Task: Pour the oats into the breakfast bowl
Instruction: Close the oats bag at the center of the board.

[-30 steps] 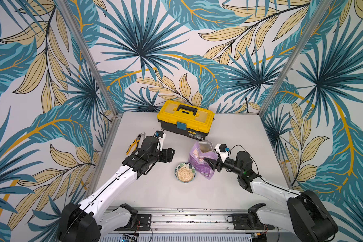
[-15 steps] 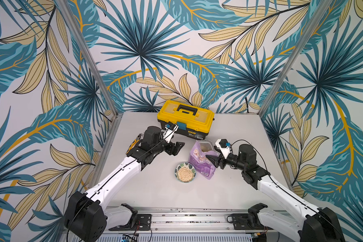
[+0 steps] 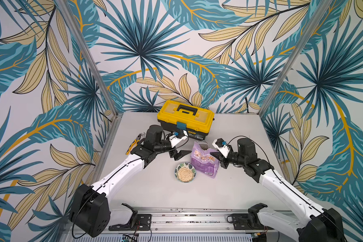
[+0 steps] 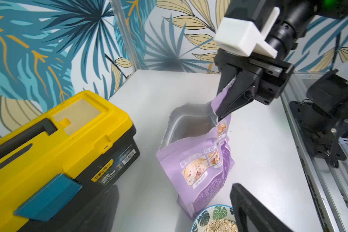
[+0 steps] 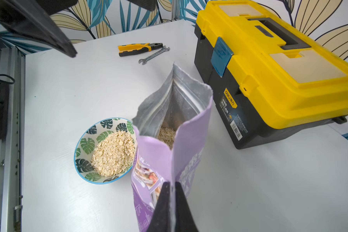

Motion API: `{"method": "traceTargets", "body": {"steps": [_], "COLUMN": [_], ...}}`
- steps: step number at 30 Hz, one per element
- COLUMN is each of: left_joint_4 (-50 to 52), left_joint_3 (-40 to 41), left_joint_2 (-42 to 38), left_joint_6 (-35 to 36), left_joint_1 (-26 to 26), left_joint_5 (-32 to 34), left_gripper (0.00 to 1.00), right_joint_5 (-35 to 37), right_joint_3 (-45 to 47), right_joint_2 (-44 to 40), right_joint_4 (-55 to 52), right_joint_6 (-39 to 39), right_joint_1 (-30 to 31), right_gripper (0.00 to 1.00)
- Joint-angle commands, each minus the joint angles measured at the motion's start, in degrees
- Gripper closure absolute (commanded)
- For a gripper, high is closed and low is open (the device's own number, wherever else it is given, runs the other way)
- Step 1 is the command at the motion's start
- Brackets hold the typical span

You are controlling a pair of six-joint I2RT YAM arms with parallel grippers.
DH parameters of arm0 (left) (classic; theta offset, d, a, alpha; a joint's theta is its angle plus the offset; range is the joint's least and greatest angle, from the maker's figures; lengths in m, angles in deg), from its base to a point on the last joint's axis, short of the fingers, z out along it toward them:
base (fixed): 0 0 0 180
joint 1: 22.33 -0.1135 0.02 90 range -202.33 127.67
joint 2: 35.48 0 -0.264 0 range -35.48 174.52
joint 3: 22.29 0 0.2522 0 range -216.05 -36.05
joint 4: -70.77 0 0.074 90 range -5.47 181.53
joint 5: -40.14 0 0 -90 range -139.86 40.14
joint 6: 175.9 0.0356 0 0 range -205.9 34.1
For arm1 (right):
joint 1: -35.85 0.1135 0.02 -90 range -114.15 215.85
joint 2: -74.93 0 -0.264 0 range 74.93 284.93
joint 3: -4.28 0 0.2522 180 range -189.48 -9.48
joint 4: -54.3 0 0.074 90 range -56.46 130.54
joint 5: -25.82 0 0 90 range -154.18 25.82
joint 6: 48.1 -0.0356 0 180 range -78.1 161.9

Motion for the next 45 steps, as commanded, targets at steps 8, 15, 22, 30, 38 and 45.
{"method": "traceTargets", "body": {"steps": [8,15,22,30,38,45], "left_joint_4": [1.95,-1.17,2.43,3.31,1.30,-1.50], "left_joint_3": [-8.54,-14.68,-19.47,-19.58,-18.15,-14.84], "left_joint_2": [10.52,19.49,24.35,24.38,23.21,19.95], "left_joint_6": [11.60,10.87,12.13,11.62,10.51,8.63], "left_joint_1": [3.23,4.43,6.02,5.96,5.95,5.89], "left_joint_5": [-6.86,-8.10,-9.38,-9.80,-7.18,-1.65], "left_gripper": [0.15,0.20,0.31,0.68,1.00,1.00], "right_joint_5": [-4.47,-5.07,-3.21,-3.89,-0.87,5.25], "right_joint_3": [-0.24,-0.02,0.20,1.30,0.69,0.94], "right_joint_2": [-2.22,-2.39,-2.19,-2.36,-2.71,-3.44], "right_joint_4": [-1.41,-0.88,-0.27,2.70,0.61,-1.21], "right_joint_6": [5.82,4.85,4.32,1.99,2.86,2.15], "right_joint_1": [-2.45,-2.52,-2.62,-4.26,-4.86,-6.58], "right_gripper": [1.00,1.00,1.00,1.00,1.00,1.00]}}
